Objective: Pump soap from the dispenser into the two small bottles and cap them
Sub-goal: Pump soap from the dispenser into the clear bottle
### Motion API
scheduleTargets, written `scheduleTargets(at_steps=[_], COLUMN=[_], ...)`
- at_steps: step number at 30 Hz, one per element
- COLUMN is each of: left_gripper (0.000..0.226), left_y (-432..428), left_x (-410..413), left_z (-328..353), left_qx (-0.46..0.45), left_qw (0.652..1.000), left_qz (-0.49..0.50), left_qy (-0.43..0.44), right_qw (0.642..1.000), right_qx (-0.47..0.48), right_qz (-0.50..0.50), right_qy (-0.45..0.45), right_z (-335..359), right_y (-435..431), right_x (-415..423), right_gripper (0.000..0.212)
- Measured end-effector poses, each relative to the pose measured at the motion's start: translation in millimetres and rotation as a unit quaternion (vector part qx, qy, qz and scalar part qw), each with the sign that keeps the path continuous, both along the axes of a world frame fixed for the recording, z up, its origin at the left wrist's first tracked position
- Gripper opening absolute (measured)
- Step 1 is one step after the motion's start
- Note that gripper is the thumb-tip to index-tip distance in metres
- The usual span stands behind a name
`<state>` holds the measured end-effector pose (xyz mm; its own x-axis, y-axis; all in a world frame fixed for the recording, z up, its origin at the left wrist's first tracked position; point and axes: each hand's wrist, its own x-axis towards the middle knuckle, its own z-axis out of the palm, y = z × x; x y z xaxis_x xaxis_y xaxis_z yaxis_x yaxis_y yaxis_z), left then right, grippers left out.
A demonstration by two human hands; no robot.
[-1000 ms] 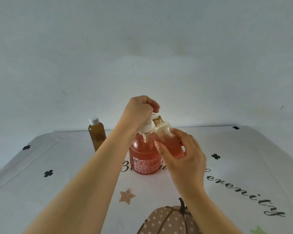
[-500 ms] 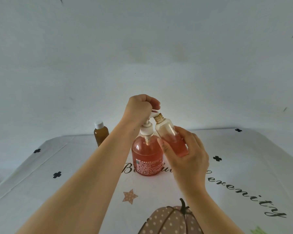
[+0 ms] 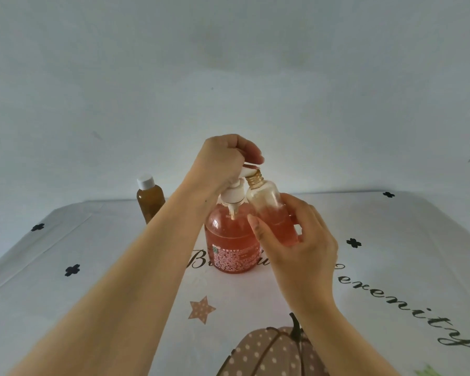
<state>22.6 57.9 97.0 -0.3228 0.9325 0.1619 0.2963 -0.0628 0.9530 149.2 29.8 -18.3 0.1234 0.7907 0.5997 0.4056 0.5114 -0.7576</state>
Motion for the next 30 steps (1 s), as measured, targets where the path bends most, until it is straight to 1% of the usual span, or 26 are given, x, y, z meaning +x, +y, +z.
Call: scheduleTargets(at_steps=[3,7,12,14,18,23,30], left_gripper=[0.047,0.043,0.040,0.039,0.038,0.041,0.044], left_y=[4,1,-7,-10,-11,-11,-10], left_x=[-1,1,9,12,15,14,14], left_z=[-9,-6,3,8,14,12,12], left_qx=[-0.016,-0.041,0.012,0.029,0.018,0.019,0.006], left_qw=[1.000,0.998,0.998,0.997,0.999,0.997,0.999], left_qz=[0.000,0.005,0.051,0.049,0.041,0.048,0.027], left_qy=[-0.023,-0.036,-0.047,-0.051,-0.029,-0.063,-0.043], right_qw=[1.000,1.000,1.000,1.000,1.000,1.000,1.000], right_qx=[-0.011,-0.009,0.003,0.007,0.021,0.021,0.017], right_qz=[0.000,0.000,-0.001,-0.001,0.004,0.003,0.006], right_qy=[0.003,-0.001,0.008,0.015,0.016,0.022,0.018], right_z=[-3,-2,2,3,2,3,3], right_y=[1,1,3,2,1,2,2], right_x=[0,1,-3,-3,-5,-5,-2], right_gripper=[0.063,0.064,0.065,0.065,0.061,0.061,0.059])
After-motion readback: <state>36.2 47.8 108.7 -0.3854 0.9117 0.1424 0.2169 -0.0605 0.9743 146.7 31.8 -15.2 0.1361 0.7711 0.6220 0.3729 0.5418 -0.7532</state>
